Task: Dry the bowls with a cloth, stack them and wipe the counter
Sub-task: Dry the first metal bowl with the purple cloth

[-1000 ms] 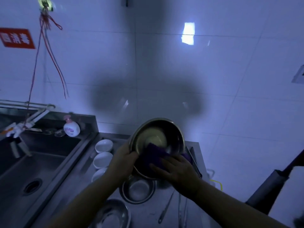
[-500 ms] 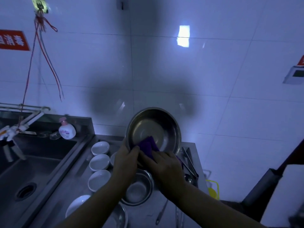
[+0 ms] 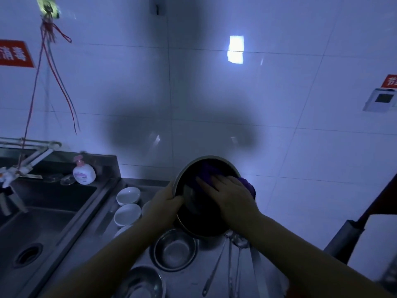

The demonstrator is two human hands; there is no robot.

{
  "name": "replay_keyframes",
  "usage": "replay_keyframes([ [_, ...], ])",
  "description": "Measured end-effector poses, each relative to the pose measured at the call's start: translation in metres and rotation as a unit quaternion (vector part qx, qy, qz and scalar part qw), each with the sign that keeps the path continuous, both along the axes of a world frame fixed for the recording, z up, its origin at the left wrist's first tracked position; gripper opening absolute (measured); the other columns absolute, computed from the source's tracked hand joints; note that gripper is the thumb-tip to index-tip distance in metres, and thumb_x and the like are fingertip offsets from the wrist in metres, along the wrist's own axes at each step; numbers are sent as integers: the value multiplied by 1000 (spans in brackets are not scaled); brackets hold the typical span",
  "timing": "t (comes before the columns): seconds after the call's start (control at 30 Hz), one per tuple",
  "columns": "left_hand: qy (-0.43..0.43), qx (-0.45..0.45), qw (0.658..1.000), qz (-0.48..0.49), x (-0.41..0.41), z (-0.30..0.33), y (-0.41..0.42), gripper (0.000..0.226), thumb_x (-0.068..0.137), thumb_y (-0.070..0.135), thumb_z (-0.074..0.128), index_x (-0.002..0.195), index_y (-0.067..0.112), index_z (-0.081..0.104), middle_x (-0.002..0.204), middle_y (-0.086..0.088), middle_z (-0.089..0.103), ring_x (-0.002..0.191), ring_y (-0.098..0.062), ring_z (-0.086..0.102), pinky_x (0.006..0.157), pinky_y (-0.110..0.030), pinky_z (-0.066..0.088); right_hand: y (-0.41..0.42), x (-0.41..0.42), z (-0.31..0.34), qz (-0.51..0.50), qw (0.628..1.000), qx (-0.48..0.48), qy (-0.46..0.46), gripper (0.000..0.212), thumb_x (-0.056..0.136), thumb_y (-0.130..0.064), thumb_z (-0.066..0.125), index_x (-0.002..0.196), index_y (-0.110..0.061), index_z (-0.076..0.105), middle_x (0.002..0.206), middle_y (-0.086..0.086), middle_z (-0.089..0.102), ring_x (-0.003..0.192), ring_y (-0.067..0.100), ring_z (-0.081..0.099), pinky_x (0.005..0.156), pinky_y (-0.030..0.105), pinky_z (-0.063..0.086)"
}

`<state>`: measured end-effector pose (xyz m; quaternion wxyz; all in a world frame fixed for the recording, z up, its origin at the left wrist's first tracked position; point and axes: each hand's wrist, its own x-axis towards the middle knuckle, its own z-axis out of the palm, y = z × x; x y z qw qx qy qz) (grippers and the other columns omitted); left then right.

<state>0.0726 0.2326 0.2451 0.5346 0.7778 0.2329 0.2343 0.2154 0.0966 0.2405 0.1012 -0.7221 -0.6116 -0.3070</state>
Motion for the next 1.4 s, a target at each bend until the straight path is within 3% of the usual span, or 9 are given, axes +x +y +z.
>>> replay_keyframes([
  [0.1,-27,-4,1000,11,4,0,-5,15,92,17,52,92,31,59,91,-5,70,90,-25,66,83,-42,53,9,-18,-1,16,998,-27,46,57,73,-29,71,128,-23,59,122,9,64,119,27,56,90,43,46],
  [0.2,-57,-24,998,22,2,5,-1,16,96,20,48,90,27,61,88,-1,70,84,-18,66,72,-30,54,9,-31,-11,58,991,-74,96,45,77,-26,67,122,-26,62,131,3,59,129,26,47,89,46,44],
  [0.3,-66,-27,997,7,-4,8,8,18,97,19,46,93,25,63,77,2,70,68,-9,67,53,-17,50,-3,-29,-24,96,988,-89,78,48,68,-18,72,115,-30,67,112,-2,68,109,20,62,72,35,53],
  [0.5,-21,47,998,-43,-3,10,17,33,95,28,47,88,58,61,83,20,70,78,0,66,73,-27,54,-18,6,-24,62,992,-108,0,57,59,-14,85,113,-27,69,106,3,71,94,21,67,73,31,55],
  [0.67,4,15,998,-57,9,2,8,18,95,30,48,96,40,64,84,10,70,83,-8,67,74,-24,53,-4,-1,-16,10,997,-16,72,45,83,-29,53,126,-20,62,115,14,66,98,31,65,72,37,54],
  [0.87,-23,1,998,-51,14,3,5,22,97,24,47,86,35,62,78,15,71,80,-1,65,72,-26,49,8,-23,-22,20,982,-67,174,60,84,-34,30,143,-25,41,148,12,40,138,33,32,97,49,36],
  [1.1,-14,0,1000,-14,8,12,14,21,97,27,46,83,26,62,62,3,67,51,-10,64,41,-22,47,10,6,-19,-48,998,-39,31,69,70,-29,77,134,-19,54,126,14,61,119,29,57,105,42,39],
  [1.3,-41,9,998,38,5,13,18,22,97,34,43,86,36,62,53,2,62,45,-20,61,36,-25,43,4,-17,-35,-64,993,26,91,48,80,-26,44,123,-18,63,107,9,68,100,28,63,95,38,48],
  [1.4,-47,14,996,78,10,9,13,21,98,35,39,99,35,60,66,1,63,54,-20,62,39,-25,43,4,-41,-45,-12,981,57,188,39,79,-25,48,112,-26,68,97,0,71,90,20,65,83,33,51],
])
